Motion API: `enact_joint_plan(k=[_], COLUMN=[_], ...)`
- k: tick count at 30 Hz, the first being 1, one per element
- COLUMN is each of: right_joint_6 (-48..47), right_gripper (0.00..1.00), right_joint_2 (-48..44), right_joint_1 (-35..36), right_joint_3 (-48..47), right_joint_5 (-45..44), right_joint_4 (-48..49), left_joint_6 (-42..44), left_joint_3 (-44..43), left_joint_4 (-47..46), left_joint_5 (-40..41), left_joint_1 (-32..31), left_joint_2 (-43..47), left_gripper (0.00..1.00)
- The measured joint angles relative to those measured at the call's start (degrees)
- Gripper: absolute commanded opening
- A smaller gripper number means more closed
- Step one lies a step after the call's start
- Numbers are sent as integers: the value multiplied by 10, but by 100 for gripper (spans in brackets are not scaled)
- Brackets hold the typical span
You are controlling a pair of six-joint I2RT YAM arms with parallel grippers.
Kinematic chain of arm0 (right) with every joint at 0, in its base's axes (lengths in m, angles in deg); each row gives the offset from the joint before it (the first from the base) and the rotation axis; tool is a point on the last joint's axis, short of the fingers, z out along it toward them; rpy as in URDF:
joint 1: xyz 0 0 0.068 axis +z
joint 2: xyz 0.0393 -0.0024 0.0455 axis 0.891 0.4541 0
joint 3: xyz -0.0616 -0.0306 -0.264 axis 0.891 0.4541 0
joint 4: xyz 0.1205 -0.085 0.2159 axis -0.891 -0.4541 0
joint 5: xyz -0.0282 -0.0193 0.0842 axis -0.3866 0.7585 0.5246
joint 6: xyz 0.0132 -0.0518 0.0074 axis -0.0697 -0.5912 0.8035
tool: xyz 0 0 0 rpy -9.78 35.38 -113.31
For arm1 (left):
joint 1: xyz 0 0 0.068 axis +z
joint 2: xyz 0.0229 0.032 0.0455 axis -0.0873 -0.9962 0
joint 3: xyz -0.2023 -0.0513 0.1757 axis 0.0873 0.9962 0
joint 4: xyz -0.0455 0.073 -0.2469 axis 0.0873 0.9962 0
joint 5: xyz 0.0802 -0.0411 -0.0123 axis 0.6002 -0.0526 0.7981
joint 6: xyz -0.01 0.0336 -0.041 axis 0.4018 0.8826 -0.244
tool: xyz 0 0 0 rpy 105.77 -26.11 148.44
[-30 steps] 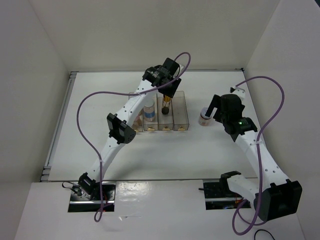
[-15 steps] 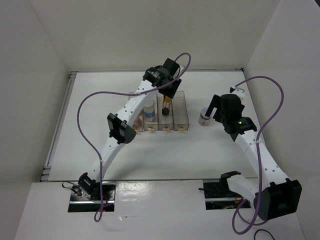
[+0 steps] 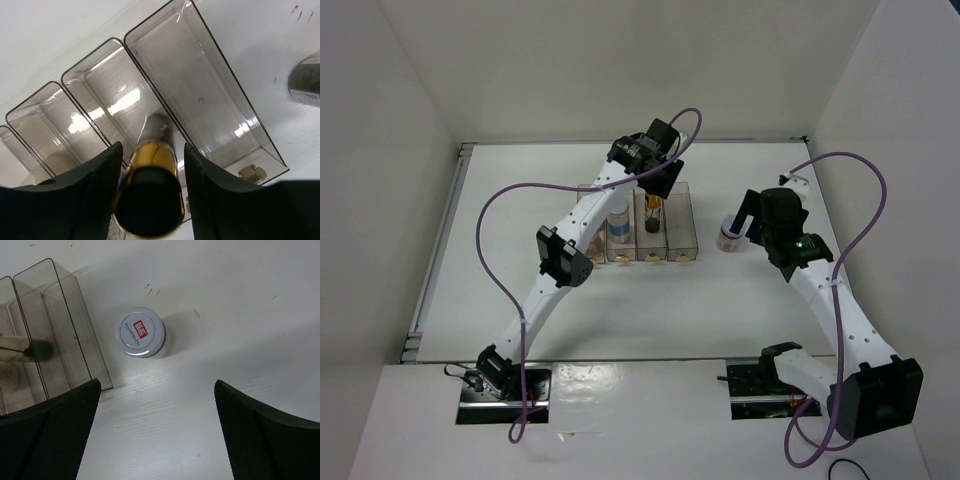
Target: Organize the condiment bottles
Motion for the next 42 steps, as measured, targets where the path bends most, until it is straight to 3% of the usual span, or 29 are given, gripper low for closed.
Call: enact_joint_plan(k=[4,19,33,42], right_joint_6=[0,-1,-6,-9], right_gripper=[98,98,98,98], right_joint_2=[1,15,97,185], right_joint_1=[0,0,0,0], right_joint_3=[0,0,-32,-80], right_joint_5=[0,8,28,36], right_joint_4=[0,0,-2,17], left_joint_6=[0,-3,-15,-28], left_joint_3=[0,10,59,162], left_joint_4=[0,3,1,4], left_joint_5=[0,13,28,69], left_joint_1=[2,3,-1,-16], left_joint_2=[0,28,359,530], left_gripper=[73,97,99,99])
